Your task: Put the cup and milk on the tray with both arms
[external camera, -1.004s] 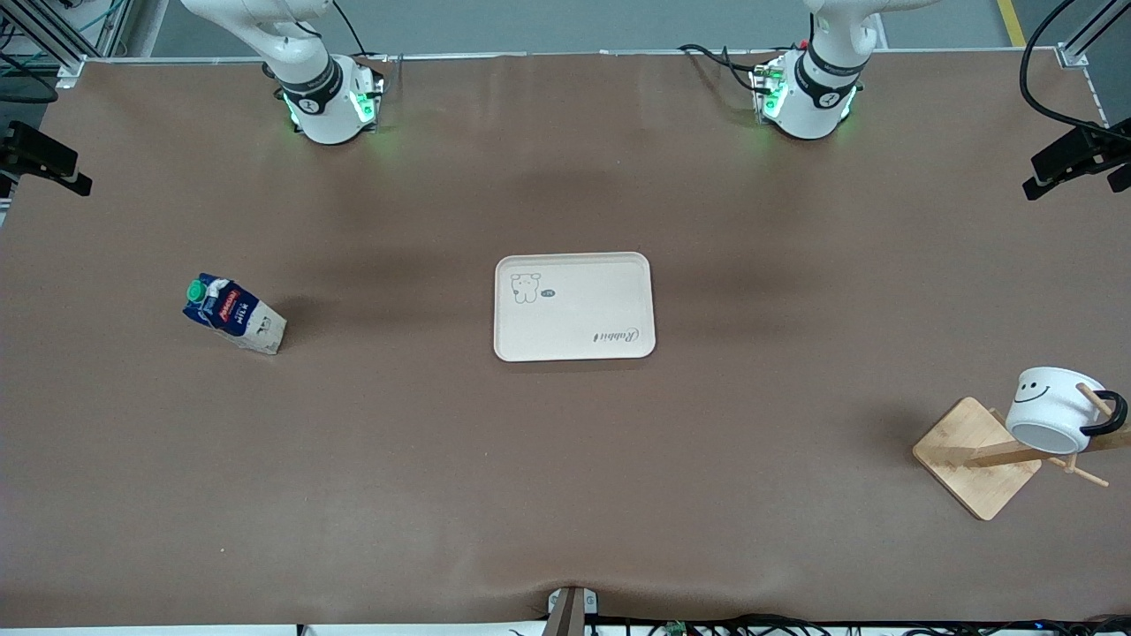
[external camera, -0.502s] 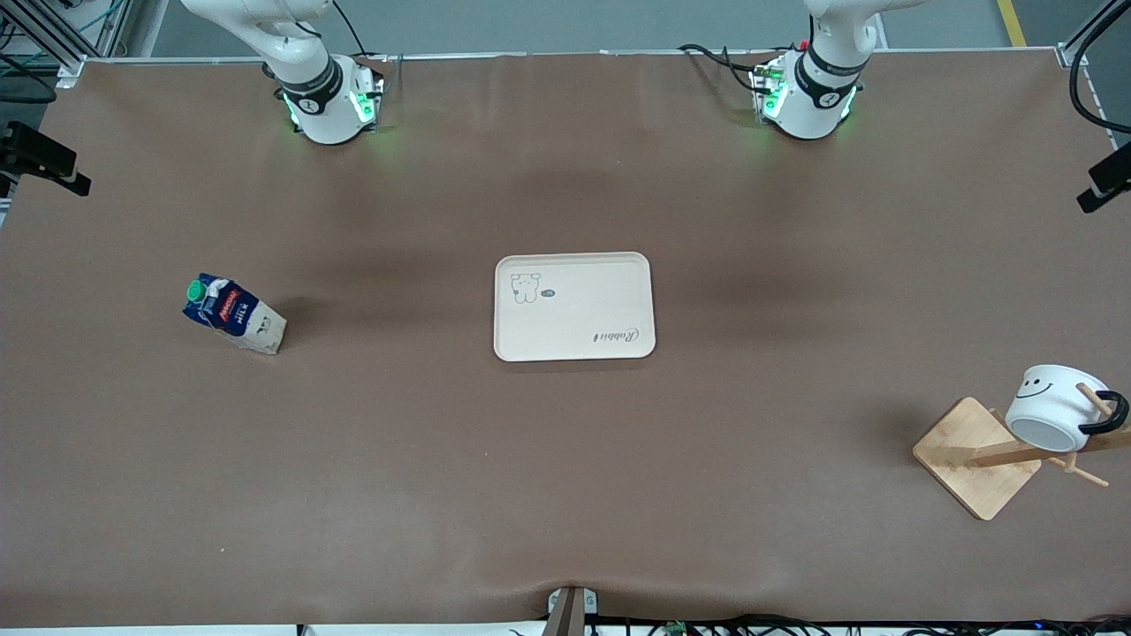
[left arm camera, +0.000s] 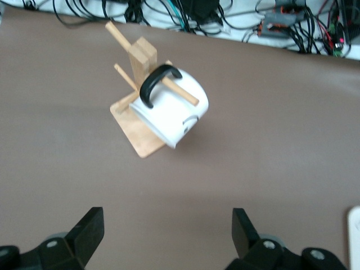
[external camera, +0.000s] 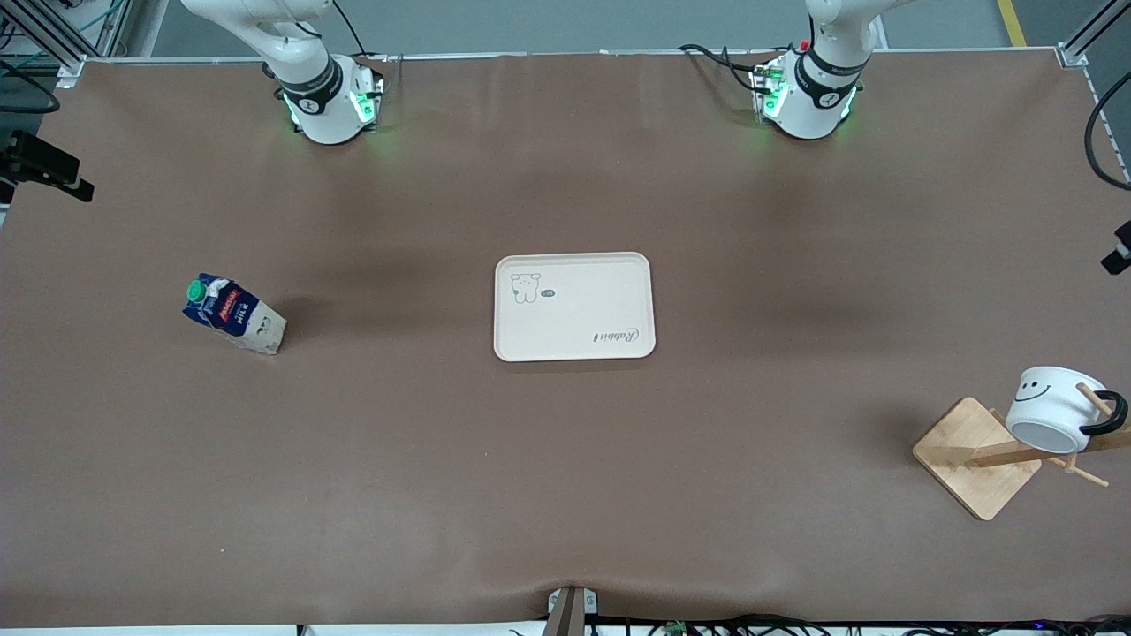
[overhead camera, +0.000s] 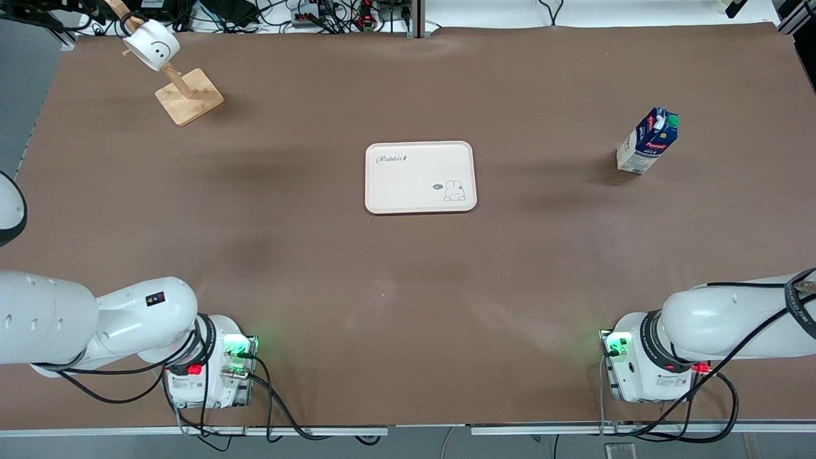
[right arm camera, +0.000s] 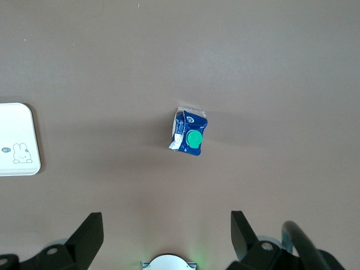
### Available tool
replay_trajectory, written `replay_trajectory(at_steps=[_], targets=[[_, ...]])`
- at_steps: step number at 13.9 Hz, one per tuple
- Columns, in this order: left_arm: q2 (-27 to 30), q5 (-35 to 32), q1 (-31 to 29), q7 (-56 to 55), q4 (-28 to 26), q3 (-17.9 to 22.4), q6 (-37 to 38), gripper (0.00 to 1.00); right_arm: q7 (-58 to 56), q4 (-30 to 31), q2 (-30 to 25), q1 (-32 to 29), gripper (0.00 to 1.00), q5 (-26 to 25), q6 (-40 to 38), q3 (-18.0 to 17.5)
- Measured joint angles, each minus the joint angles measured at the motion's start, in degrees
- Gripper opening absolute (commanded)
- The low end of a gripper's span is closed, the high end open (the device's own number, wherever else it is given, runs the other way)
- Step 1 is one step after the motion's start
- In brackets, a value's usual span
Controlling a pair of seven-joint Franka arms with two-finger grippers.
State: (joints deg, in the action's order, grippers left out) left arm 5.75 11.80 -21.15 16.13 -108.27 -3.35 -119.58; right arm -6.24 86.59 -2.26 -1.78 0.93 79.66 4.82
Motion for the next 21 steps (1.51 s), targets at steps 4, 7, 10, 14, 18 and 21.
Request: replay_trajectory(at_steps=[4,7,10,14,18,21], targets=[[0.4,2.2,0.4,0.0,-8.8,-1.0,-16.5,1.0,0.0,0.0,0.1,0.1,1.0,0.0,0.0,-0.2],[-0.2,5.4,0.6,0.0,-13.8,-2.4,-24.9,1.0,0.0,0.0,0.7,0.1,1.0,-0.1,0.0,-0.2],[-1.9,10.8,0.6,3.9,-14.5,-2.4,-28.2,1.0,0.0,0.0,2.2,0.0,1.0,-0.1,-0.1,-0.2],[-5.4,28.9,0.3,21.4,-14.4,-2.4,-30.7,1.0,0.0,0.0,3.8,0.0,1.0,-0.1,-0.1,0.0],[-9.9,44.8,-0.2,40.7,-12.6,-2.2,-31.0,1.0,0.1,0.1,5.1,-0.1,1.0,-0.1,-0.2,0.1],[-12.7,49.7,-0.8,47.1,-10.4,-2.1,-31.0,1.0,0.1,0.1,6.8,-0.3,1.0,-0.1,-0.5,0.3]])
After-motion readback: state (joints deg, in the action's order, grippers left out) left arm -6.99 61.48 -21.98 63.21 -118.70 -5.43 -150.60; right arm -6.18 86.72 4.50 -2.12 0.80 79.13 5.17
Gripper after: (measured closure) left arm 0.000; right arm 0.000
